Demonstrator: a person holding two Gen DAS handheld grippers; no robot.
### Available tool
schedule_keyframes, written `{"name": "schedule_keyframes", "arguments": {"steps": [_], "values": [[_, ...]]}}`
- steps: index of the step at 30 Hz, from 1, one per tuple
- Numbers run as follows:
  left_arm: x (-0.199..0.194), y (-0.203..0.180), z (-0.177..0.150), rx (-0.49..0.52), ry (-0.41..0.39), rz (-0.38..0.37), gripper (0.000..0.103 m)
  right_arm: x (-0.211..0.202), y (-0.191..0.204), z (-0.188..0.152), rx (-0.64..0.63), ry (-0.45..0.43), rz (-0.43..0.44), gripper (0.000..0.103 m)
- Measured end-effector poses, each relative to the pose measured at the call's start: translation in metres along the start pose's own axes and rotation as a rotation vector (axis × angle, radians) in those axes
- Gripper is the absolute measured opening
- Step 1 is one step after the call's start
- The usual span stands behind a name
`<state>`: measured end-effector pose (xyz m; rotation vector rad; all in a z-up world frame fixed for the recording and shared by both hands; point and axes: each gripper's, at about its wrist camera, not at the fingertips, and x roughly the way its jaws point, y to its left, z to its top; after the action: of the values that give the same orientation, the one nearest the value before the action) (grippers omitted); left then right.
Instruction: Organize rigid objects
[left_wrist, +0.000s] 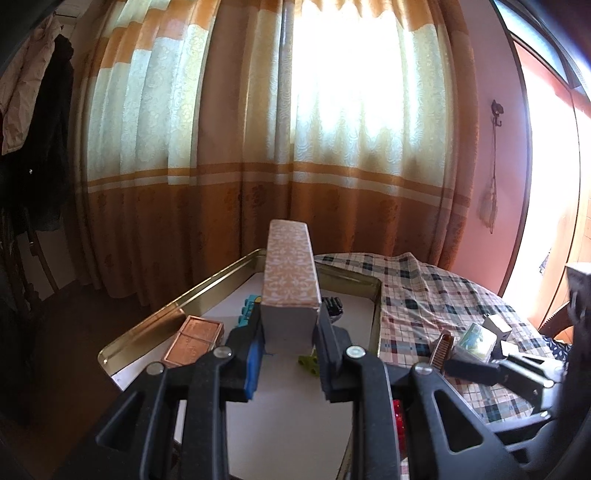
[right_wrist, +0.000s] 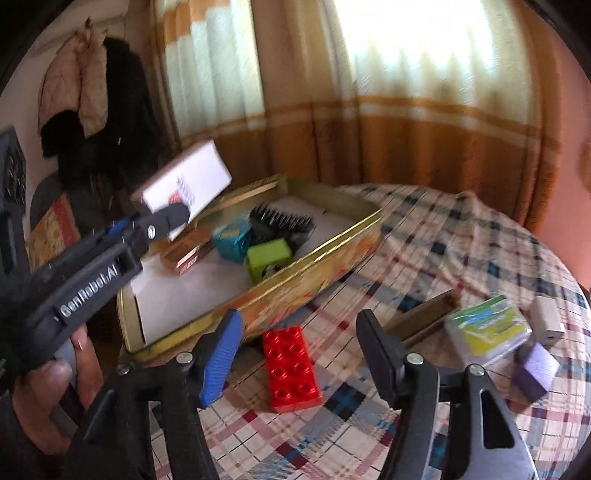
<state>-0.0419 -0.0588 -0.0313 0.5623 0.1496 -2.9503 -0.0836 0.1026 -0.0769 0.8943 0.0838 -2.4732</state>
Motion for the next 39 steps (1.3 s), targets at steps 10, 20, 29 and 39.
{"name": "schedule_keyframes", "arguments": {"steps": [10, 20, 29, 39], "values": [[0.001, 0.001, 0.0, -0.003, 0.004, 0.008, 0.024, 0.04, 0.006, -0.008, -0.037, 0.21, 0.002, 0.037], [0.003, 0.019, 0.01, -0.02, -0.001, 0.032, 0.024, -0.002, 0.0, 0.002, 0.013, 0.021, -0.055, 0.034], [0.018, 0.048, 0.022, 0.007, 0.037, 0.103, 0.024, -0.003, 0.017, 0.043, -0.006, -0.071, -0.01, 0.034], [0.035, 0.06, 0.019, 0.019, 0.119, 0.117, 0.024, 0.039, 0.064, 0.068, -0.087, -0.06, 0.044, 0.034]]}}
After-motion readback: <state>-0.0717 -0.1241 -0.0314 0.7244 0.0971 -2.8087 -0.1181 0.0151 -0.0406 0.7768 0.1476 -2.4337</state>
